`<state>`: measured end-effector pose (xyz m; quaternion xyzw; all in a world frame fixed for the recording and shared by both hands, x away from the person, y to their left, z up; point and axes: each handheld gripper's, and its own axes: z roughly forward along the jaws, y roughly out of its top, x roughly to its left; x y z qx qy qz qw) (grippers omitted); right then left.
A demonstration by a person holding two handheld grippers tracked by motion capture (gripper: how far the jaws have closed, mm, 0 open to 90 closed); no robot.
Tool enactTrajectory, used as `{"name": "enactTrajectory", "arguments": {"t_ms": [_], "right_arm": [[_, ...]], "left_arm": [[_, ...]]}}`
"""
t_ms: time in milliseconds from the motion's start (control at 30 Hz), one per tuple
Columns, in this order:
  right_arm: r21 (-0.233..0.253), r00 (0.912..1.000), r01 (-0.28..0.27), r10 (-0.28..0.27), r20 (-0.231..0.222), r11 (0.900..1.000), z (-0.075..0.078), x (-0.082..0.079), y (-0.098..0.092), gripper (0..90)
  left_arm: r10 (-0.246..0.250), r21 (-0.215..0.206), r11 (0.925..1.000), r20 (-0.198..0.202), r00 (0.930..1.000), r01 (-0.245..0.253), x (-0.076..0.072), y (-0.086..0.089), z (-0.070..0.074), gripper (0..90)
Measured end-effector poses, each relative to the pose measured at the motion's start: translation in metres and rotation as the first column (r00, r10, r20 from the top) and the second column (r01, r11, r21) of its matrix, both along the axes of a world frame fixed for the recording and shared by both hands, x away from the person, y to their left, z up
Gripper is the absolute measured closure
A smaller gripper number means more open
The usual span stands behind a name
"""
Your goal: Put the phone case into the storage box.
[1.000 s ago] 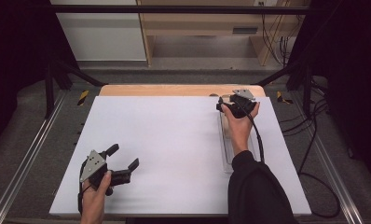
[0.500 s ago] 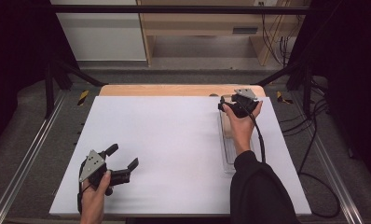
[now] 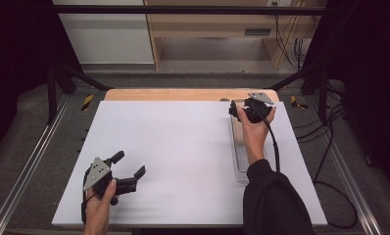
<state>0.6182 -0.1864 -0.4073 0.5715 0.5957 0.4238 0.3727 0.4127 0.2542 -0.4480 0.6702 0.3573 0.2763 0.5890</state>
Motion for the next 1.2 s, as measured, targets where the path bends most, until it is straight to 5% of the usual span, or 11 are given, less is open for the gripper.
{"name": "enactTrajectory", "arguments": {"t_ms": [433,800,1200], "right_arm": [[0.054,0.9985,-0.052,0.053,-0.014,0.997,0.016,-0.015,-0.001,5.2],[0.037,0.9901,-0.139,0.138,0.025,0.99,0.034,-0.032,-0.006,6.0],[0.055,0.9858,-0.152,0.148,0.079,0.987,0.038,-0.051,-0.022,5.4]], "left_arm": [[0.017,-0.003,0.9998,0.003,0.9998,-0.017,-0.001,0.001,0.001,3.5],[0.057,0.028,0.998,0.001,0.9984,-0.057,-0.008,0.004,0.001,3.5],[0.062,0.027,0.9977,-0.013,0.998,-0.062,-0.009,0.006,-0.001,3.3]]}}
